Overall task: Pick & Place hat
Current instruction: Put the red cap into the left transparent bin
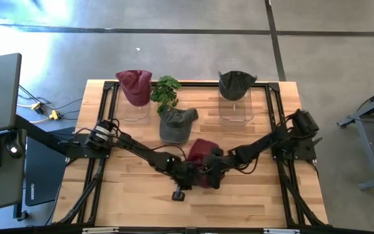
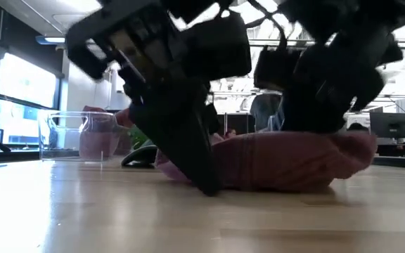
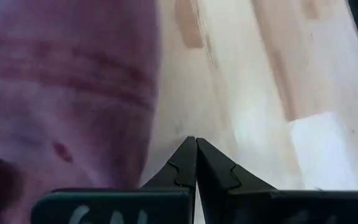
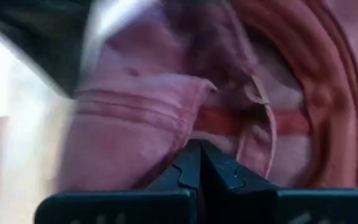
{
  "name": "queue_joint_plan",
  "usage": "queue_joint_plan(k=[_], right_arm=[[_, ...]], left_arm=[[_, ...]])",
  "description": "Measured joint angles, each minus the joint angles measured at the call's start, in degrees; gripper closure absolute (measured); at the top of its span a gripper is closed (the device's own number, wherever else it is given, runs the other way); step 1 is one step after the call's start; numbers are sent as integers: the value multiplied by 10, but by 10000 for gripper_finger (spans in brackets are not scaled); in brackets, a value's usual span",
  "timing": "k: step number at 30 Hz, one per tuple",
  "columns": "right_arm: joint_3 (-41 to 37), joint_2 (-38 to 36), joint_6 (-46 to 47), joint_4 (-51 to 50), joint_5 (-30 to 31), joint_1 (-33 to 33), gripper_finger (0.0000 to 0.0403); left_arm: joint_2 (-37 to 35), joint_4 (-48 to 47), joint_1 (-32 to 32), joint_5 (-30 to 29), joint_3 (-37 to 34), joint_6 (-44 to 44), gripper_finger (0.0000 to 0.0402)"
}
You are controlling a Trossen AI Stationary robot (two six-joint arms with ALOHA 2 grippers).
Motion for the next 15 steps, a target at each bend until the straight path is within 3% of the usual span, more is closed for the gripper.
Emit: queue_joint_plan(k=[4,8,12,15], right_arm=[[1,15,2,-9,37,-11,401],[-1,14,12,-12,159,-4,401],[-1,-8,15,-19,208,8,402],[-1,-28,22,-37,208,15,401]], left_arm=[[-5,-18,-3,21,1,3,401],[-27,-64,-8,0,0,13,401],[-59,-65,-12,-76,1,16,401],[-63,-20,-10,-180,1,6,401]])
